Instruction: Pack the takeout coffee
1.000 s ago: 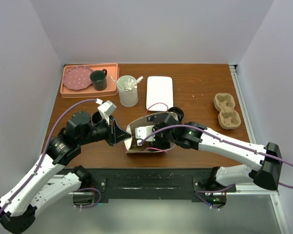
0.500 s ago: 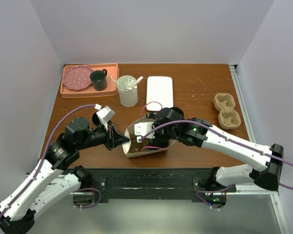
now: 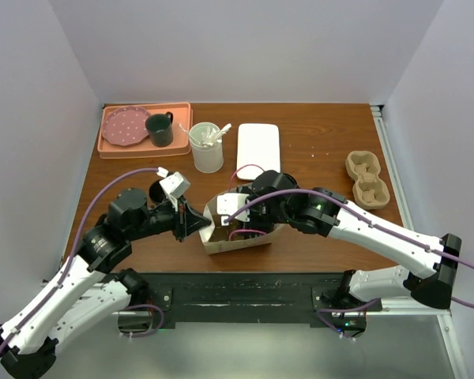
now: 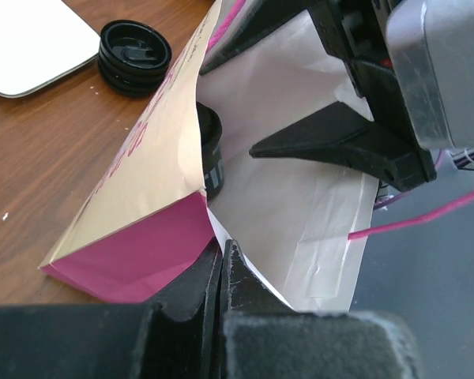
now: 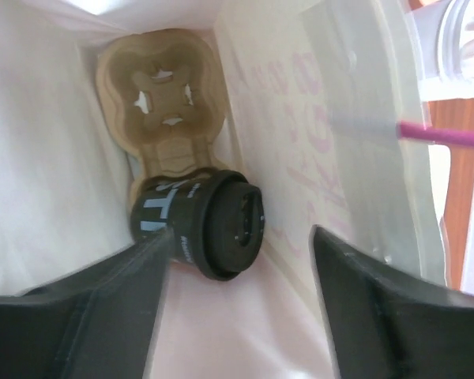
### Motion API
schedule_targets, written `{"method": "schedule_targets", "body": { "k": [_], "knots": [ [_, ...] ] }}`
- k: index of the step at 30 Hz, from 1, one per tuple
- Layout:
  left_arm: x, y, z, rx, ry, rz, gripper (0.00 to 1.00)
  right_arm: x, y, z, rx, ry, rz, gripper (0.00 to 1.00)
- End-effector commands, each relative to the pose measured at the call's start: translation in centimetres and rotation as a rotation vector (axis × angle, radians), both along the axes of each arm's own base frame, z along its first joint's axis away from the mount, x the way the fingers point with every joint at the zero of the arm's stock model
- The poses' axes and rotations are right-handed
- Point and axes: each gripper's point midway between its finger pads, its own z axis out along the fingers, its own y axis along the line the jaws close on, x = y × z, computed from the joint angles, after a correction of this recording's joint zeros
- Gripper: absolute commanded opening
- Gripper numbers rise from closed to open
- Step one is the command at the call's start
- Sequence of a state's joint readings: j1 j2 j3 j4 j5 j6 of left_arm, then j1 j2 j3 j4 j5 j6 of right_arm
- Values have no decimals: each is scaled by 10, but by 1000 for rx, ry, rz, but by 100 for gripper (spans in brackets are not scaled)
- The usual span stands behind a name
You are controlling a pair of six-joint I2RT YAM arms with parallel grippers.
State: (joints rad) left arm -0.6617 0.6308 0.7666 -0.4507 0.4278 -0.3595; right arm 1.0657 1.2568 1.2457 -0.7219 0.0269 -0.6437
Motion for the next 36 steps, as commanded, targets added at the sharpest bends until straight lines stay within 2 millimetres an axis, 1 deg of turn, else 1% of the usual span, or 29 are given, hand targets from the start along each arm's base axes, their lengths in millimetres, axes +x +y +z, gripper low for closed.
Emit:
{"method": "schedule_targets", "body": {
  "k": [1,4,7,10,13,17,22,25,30,31,34,36],
  "knots": [
    [10,0,11,31,-74,4,0,-10,0,10,31,34,28,58],
    [12,-2,15,22,-80,4,0,-16,-2,10,36,44,46,50],
    [13,-3,22,4,-93,5,0,-22,-3,10,45,52,67,47],
    [16,-3,27,-6,-108,14,0,-28,-4,3,16,58,96,45],
    [23,-2,30,0,-123,42,0,-31,-1,2,10,42,117,43],
    [31,-4,34,10,-134,59,0,-33,0,-5,-18,16,132,42],
    [36,-7,43,2,-155,61,0,-36,3,-6,-31,-19,161,41],
    [36,-7,44,2,-163,58,0,-38,2,-6,-32,-27,173,40],
    [33,-6,51,-17,-191,50,0,-41,0,-14,-66,-45,191,40],
    [32,-6,50,-17,-189,47,0,-41,0,-16,-73,-53,191,40],
    [31,-6,47,-7,-185,37,0,-40,3,-14,-59,-69,193,39],
    [31,-6,44,4,-185,34,0,-40,2,-17,-73,-69,194,39]
  ]
}}
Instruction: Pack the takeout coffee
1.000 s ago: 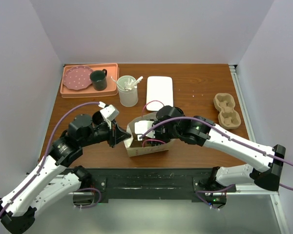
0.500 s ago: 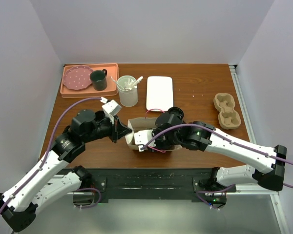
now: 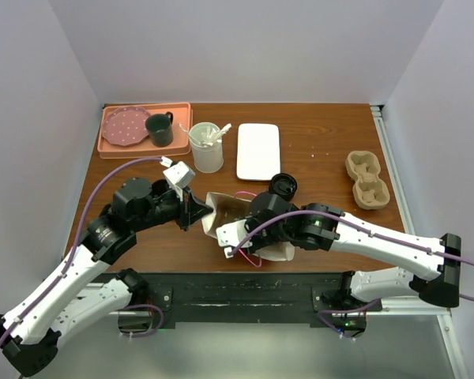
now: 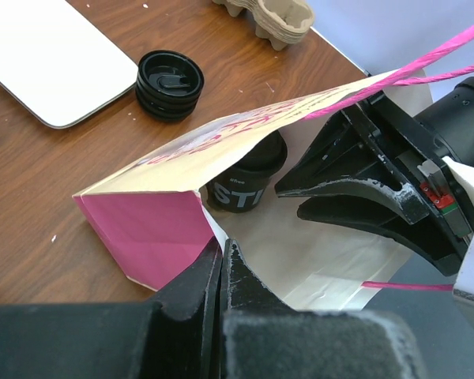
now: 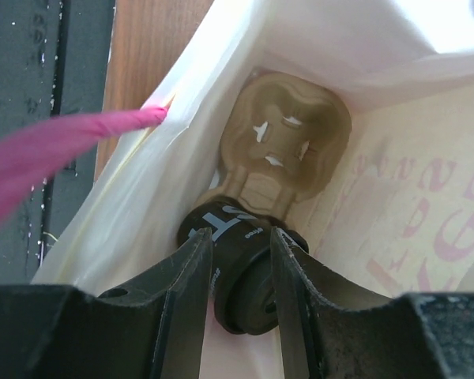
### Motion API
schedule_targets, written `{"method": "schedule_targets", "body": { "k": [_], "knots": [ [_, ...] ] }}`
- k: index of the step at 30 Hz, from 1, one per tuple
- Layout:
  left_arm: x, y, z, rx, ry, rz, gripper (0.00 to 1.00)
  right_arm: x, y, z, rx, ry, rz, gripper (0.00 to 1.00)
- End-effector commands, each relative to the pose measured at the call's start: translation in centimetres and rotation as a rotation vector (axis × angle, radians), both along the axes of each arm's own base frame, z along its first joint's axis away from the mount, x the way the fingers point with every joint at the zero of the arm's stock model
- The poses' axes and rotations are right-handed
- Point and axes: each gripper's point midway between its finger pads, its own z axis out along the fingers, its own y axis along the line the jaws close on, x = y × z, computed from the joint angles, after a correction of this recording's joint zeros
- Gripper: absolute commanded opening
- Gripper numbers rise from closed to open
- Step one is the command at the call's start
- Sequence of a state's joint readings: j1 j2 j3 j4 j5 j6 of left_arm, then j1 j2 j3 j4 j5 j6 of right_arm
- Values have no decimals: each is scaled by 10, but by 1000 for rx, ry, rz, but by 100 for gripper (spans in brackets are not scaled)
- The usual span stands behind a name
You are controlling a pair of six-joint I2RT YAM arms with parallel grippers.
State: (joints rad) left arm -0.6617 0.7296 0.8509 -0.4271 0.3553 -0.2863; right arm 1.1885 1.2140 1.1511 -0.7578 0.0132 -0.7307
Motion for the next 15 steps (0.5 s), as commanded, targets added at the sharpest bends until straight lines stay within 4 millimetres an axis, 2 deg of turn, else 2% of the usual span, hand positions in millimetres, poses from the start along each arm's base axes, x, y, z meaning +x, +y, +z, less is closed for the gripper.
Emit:
{"method": "schedule_targets", "body": {
  "k": [1,13,15],
  "knots": [
    [2,-2,28,-36,-104,-21,0,7,4,12,39,-61,1,39],
    [1,0,28,-28,-104,-24,0,20,9,20,78,-93,-84,36],
    [0,0,28,-23,-107,-26,0,26,7,22,77,-110,-112,44]
  ]
}}
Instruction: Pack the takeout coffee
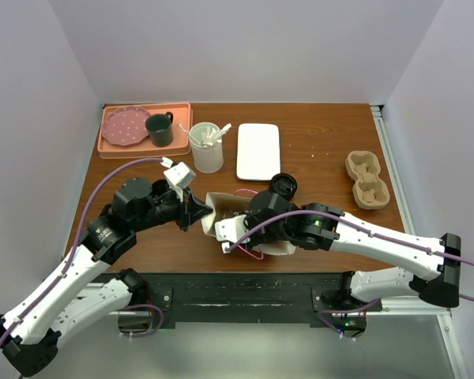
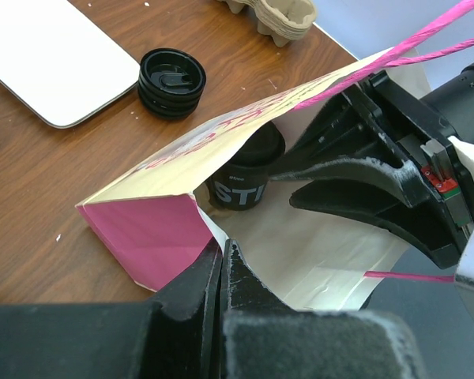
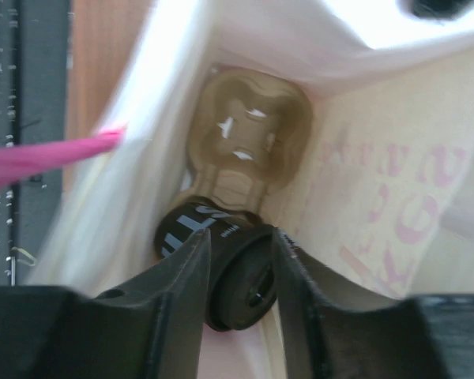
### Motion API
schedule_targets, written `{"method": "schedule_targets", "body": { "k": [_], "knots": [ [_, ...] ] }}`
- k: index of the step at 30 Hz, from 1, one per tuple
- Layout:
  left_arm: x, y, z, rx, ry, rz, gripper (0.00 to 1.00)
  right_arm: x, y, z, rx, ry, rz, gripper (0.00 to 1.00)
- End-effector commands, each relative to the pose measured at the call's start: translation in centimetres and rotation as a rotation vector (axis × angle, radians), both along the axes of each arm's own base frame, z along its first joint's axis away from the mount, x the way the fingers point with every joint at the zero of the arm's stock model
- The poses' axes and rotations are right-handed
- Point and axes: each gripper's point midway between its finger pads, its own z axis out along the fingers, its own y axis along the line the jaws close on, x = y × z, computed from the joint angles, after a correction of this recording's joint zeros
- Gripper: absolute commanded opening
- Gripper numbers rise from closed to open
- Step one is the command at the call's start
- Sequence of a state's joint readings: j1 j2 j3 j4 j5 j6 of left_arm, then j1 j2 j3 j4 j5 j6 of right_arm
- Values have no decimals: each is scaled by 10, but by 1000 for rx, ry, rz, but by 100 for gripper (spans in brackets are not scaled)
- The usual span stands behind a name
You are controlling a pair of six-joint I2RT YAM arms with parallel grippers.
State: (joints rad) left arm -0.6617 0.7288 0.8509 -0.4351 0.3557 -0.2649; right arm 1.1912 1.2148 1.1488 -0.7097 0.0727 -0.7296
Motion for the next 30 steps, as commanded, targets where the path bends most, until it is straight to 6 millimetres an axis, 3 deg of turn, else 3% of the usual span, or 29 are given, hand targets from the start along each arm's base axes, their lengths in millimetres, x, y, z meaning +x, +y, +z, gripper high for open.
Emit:
{"method": "schedule_targets", "body": {
  "k": [1,9,22,24,30],
  "knots": [
    [0,0,29,-36,-93,-19,0,15,0,11,28,-51,-84,46],
    [-3,2,27,-25,-90,-24,0,20,-19,-18,-76,-26,-160,60],
    [-6,0,28,-35,-74,-35,0,50,-28,-44,-173,-89,-269,65],
    [-6,0,29,-37,-75,-35,0,54,-28,-46,-176,-101,-279,64],
    [-5,-1,29,-39,-69,-30,0,63,-30,-43,-170,-124,-296,38]
  ]
}}
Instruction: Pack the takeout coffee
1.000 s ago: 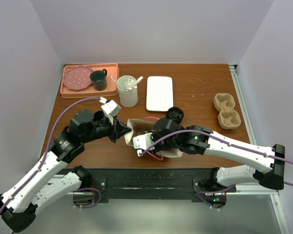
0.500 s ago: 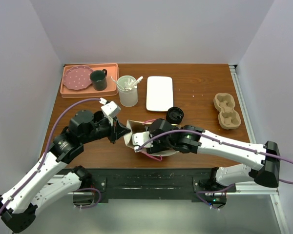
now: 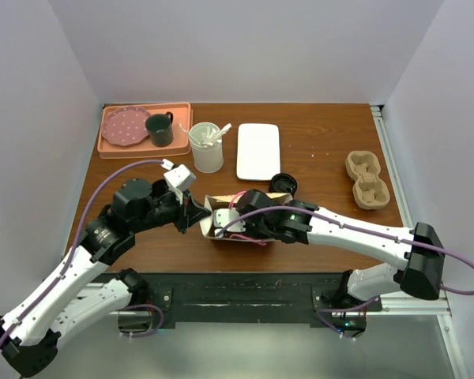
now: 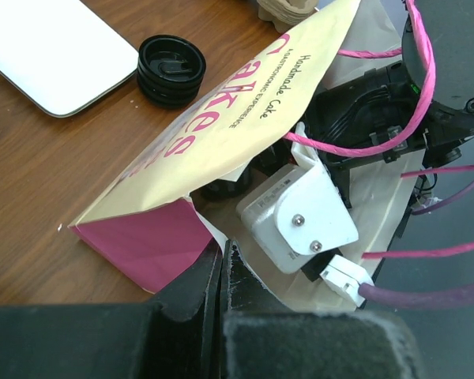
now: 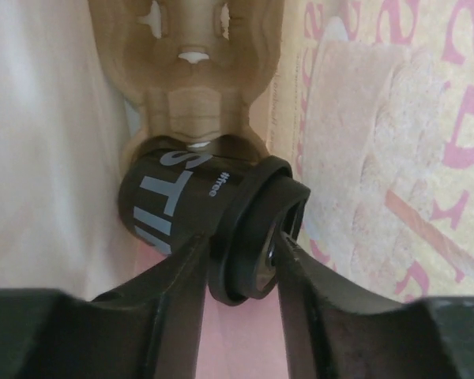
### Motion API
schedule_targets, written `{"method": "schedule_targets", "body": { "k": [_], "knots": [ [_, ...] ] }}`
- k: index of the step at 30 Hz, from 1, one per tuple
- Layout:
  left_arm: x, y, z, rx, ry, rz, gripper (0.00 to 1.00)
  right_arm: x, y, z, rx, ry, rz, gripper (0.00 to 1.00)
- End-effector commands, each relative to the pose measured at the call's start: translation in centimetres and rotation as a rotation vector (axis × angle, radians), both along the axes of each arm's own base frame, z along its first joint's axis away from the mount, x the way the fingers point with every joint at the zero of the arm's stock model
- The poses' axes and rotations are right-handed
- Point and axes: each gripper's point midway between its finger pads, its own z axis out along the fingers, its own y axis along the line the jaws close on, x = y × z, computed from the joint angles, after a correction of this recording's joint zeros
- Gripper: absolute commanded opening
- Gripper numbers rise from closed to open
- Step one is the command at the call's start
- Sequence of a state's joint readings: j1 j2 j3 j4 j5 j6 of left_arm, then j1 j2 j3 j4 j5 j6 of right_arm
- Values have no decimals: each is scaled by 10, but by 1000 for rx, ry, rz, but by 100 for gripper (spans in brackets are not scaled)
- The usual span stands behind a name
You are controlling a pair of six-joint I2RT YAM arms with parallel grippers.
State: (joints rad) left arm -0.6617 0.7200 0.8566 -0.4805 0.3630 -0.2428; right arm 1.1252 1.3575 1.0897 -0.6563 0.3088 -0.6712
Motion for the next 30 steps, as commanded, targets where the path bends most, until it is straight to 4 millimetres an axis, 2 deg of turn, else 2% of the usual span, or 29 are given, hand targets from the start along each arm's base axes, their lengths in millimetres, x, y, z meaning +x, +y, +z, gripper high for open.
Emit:
{"method": "schedule_targets", "body": {
  "k": [1,4,10,16,19,22,25,30],
  "knots": [
    [1,-4,33,-64,-73,-14,0,11,-1,8,15,-56,-25,35],
    [1,-3,33,-66,-71,-9,0,14,-1,17,35,-86,-14,27],
    [2,-3,27,-58,-53,-4,0,20,1,48,104,-160,-17,16],
    [3,-2,24,-54,-46,7,0,16,4,81,217,-202,22,14],
    [3,-2,23,-54,-43,10,0,10,4,89,252,-195,47,14],
    [3,-2,23,-55,-40,11,0,4,4,91,278,-180,63,15],
    [3,-2,22,-57,-38,12,0,-8,8,78,268,-92,95,19],
    [4,-4,18,-50,-36,6,0,-24,16,52,222,38,142,42]
  ]
}}
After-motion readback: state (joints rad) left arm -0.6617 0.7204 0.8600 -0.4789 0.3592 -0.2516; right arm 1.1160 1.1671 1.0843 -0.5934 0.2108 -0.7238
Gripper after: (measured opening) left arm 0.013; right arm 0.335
